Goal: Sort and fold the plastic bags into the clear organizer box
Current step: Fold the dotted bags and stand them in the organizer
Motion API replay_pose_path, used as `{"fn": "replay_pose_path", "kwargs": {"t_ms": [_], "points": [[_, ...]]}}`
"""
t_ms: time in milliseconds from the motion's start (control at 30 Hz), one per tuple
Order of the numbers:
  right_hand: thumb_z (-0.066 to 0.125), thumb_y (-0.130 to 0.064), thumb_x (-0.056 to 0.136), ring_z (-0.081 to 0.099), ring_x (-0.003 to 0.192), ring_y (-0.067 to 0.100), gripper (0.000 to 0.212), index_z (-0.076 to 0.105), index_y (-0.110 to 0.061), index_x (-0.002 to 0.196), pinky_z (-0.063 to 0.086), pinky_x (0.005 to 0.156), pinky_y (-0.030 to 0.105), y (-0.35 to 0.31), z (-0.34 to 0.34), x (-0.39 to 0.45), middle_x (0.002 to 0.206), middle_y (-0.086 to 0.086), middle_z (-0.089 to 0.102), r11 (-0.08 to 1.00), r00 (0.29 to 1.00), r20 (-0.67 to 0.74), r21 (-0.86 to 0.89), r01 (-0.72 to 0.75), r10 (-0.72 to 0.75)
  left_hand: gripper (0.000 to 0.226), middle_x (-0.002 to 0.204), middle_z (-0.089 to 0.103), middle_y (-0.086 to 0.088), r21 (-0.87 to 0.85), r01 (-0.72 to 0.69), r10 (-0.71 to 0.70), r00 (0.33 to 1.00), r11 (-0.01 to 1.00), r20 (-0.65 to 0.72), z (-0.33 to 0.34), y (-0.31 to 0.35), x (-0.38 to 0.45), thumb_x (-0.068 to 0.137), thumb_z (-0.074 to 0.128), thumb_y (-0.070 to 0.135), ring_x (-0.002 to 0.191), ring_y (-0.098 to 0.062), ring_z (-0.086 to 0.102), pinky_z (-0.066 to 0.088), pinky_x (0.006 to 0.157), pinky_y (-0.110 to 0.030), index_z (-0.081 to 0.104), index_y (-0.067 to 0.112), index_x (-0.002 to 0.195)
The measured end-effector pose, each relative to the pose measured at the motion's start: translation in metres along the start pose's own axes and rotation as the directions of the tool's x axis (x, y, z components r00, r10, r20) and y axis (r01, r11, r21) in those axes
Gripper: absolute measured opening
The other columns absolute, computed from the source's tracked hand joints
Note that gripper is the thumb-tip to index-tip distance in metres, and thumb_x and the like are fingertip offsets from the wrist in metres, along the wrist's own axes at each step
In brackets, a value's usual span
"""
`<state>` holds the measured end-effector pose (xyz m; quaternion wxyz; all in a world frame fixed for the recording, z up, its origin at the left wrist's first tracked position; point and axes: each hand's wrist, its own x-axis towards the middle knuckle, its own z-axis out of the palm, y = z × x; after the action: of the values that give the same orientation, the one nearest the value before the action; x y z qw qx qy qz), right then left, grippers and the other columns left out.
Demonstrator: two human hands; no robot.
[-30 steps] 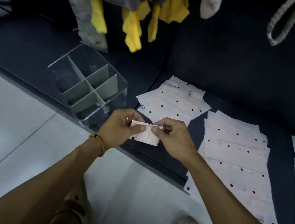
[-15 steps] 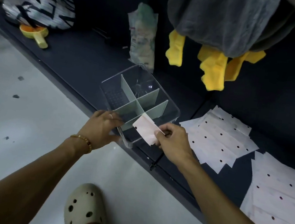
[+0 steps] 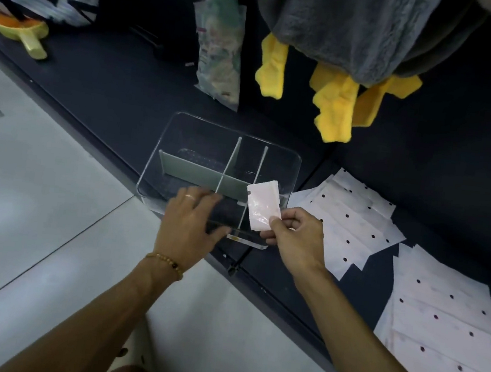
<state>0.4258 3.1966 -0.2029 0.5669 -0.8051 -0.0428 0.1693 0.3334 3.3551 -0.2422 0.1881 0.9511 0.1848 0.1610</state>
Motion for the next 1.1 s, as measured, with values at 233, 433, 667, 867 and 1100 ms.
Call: {"fn": "replay_pose_path", "kwargs": {"t_ms": [233, 433, 667, 867, 1100], "points": [[0.060, -0.006, 0.087, 0.070, 0.060, 0.012, 0.014, 0.060, -0.019, 0.081, 0.059, 0.060, 0.028, -0.008, 0.029, 0.005, 0.071, 0.002, 0.070, 0.991, 0.997, 0.015, -0.107, 0.079, -0.078, 0.023, 0.079, 0.065, 0.000, 0.073, 0.036, -0.042, 0.996, 0.997, 0.075, -0.004, -0.013, 0.005, 0.083, 0.066, 0.042, 0.078, -0.020, 0.057, 0.042, 0.076, -0.033, 0.072, 0.020, 0.085], [0.057, -0.014, 0.086, 0.064, 0.076, 0.025, 0.008, 0.064, -0.014, 0.088, 0.054, 0.066, 0.039, -0.020, 0.062, 0.026, 0.082, 0.005, 0.070, 0.767, 0.945, -0.001, -0.585, 0.265, -0.327, 0.018, 0.084, 0.066, -0.006, -0.067, 0.203, -0.202, 0.979, 0.977, 0.017, 0.003, 0.004, 0.007, 0.087, 0.064, 0.030, 0.081, -0.022, 0.057, 0.046, 0.078, -0.034, 0.072, 0.014, 0.090], [0.052, -0.028, 0.095, 0.065, 0.084, 0.022, 0.017, 0.068, -0.021, 0.094, 0.054, 0.072, 0.035, -0.019, 0.087, 0.038, 0.089, -0.001, 0.071, 0.645, 0.893, 0.353, -0.621, 0.446, -0.278, 0.020, 0.087, 0.067, -0.009, -0.129, 0.167, -0.170, 0.985, 0.978, -0.019, 0.000, -0.015, 0.018, 0.089, 0.055, 0.006, 0.084, -0.026, 0.058, 0.047, 0.079, -0.036, 0.073, 0.012, 0.094], [0.049, -0.023, 0.096, 0.068, 0.076, 0.023, 0.018, 0.066, -0.017, 0.101, 0.057, 0.075, 0.044, -0.028, 0.089, 0.059, 0.093, 0.001, 0.070, 0.840, 0.927, 0.305, -0.424, 0.338, -0.219, 0.017, 0.086, 0.068, -0.009, -0.163, 0.218, -0.226, 0.974, 0.962, -0.032, 0.001, -0.020, 0.048, 0.085, 0.059, 0.003, 0.083, -0.026, 0.061, 0.044, 0.076, -0.031, 0.073, 0.011, 0.090], [0.052, -0.027, 0.095, 0.068, 0.086, 0.015, 0.011, 0.063, -0.028, 0.097, 0.057, 0.076, 0.036, -0.013, 0.030, 0.056, 0.090, -0.012, 0.065, 0.969, 0.986, 0.054, -0.184, 0.163, -0.155, 0.018, 0.103, 0.068, 0.001, -0.672, 0.383, -0.532, 0.846, 0.634, -0.019, -0.010, 0.013, 0.036, 0.090, 0.061, 0.016, 0.094, -0.010, 0.062, 0.050, 0.090, -0.026, 0.069, 0.016, 0.107]]}}
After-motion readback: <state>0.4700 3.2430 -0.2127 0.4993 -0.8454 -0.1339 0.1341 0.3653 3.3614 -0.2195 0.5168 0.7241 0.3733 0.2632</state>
